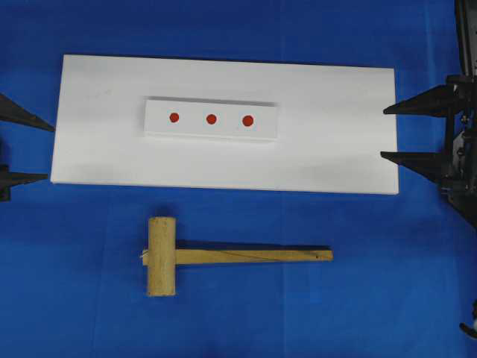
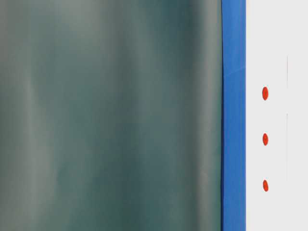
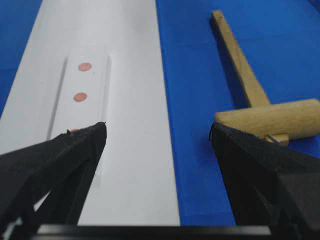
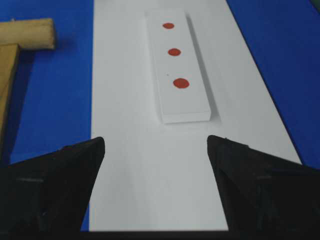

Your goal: Hit the mark with a hammer.

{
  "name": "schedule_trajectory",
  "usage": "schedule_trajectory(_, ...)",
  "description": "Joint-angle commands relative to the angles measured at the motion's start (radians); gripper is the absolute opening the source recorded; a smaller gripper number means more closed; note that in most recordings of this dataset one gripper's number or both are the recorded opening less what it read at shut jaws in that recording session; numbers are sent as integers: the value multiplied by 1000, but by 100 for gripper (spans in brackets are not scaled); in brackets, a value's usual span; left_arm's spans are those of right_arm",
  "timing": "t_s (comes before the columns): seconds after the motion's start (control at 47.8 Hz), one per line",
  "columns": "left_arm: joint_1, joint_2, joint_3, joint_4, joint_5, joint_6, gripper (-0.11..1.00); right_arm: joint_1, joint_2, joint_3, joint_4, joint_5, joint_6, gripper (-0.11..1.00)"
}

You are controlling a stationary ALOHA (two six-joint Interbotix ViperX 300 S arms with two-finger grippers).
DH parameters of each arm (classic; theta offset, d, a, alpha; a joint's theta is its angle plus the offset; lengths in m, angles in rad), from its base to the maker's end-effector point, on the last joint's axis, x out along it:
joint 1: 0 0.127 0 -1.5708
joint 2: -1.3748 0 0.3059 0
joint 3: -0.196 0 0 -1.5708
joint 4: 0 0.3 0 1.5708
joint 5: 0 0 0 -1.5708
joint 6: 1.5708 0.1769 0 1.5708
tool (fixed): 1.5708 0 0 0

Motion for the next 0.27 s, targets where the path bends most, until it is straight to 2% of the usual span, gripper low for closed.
schedule_trajectory(0.0,-8,6,-9,-2,-5,-2,82,-2,6,-12,-2,0,0,70)
schedule_trajectory(0.251,-8,-8,-6,0,-5,0,83,-2,6,-14,-3,2,0,70)
